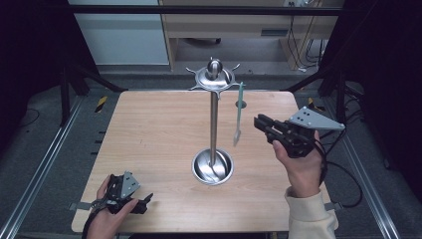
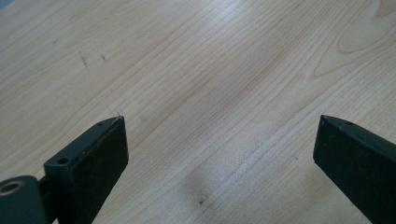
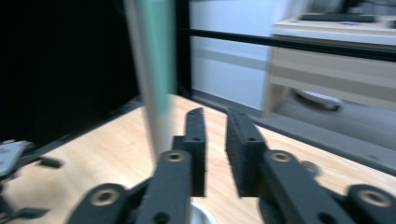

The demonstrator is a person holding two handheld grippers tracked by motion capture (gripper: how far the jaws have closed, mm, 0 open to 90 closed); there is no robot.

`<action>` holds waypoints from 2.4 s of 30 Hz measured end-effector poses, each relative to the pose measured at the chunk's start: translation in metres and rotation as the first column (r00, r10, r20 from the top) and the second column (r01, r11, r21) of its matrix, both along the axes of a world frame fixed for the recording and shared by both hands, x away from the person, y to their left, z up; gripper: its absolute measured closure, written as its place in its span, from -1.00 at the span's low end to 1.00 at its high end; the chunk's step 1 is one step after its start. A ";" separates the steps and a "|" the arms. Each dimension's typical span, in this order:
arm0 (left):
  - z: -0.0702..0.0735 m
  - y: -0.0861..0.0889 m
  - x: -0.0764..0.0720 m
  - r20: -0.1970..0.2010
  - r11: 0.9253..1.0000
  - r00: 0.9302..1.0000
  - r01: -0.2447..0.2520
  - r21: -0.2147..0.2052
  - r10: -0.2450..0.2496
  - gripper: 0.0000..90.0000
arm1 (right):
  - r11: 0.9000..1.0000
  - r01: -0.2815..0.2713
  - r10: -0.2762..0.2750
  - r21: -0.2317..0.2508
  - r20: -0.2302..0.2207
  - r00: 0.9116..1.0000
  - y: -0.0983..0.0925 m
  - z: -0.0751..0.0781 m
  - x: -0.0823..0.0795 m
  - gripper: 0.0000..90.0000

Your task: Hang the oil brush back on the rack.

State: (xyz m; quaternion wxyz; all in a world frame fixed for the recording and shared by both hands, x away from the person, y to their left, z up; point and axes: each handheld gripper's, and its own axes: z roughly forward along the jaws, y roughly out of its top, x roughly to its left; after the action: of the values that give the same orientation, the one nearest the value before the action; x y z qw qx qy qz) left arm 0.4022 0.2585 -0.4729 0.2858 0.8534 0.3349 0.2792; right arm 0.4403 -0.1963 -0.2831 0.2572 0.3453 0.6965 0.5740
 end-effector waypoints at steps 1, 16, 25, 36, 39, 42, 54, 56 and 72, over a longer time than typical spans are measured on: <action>0.000 0.000 0.000 0.000 1.000 1.000 0.000 0.000 0.000 -0.94 | 1.000 0.024 -0.024 0.000 -0.002 1.000 -0.003 0.001 0.000 0.63; 0.000 0.001 0.000 -0.001 1.000 1.000 -0.009 -0.008 0.009 -0.94 | 0.969 0.230 -0.230 -0.088 0.019 0.973 -0.014 -0.001 0.010 -0.39; 0.000 0.002 0.001 -0.002 1.000 1.000 -0.011 -0.005 0.011 -0.94 | 0.940 0.322 -0.313 -0.109 0.096 0.945 -0.025 -0.003 0.013 -0.68; 0.000 0.002 0.001 0.004 1.000 1.000 -0.012 -0.004 0.012 -0.94 | 0.916 0.394 -0.384 -0.072 0.122 0.915 -0.048 -0.008 0.018 -0.81; 0.000 0.001 0.000 0.004 1.000 1.000 -0.004 -0.003 0.004 -0.94 | 0.907 0.413 -0.404 -0.077 0.109 0.908 -0.054 -0.015 0.021 -0.81; 0.001 0.001 0.000 0.004 1.000 1.000 -0.001 -0.005 0.001 -0.94 | 0.901 0.427 -0.421 -0.077 0.086 0.903 -0.058 -0.022 0.025 -0.81; 0.001 0.000 -0.001 0.007 1.000 1.000 0.000 -0.008 0.000 -0.94 | 0.887 0.449 -0.449 -0.110 0.033 0.893 -0.068 -0.046 0.038 -0.80; 0.001 0.000 -0.001 0.007 1.000 1.000 0.001 -0.008 -0.001 -0.94 | 0.886 0.449 -0.449 -0.114 0.022 0.893 -0.070 -0.050 0.040 -0.80; 0.000 -0.001 -0.001 0.004 1.000 1.000 0.010 -0.005 -0.010 -0.94 | 0.875 0.461 -0.474 -0.150 -0.065 0.878 -0.081 -0.082 0.054 -0.80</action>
State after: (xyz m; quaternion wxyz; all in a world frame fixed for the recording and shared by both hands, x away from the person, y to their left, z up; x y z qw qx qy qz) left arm 0.4012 0.2573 -0.4726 0.2900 0.8539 0.3307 0.2784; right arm 0.4947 -0.2769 -0.3649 0.3750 0.5140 0.6402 0.4305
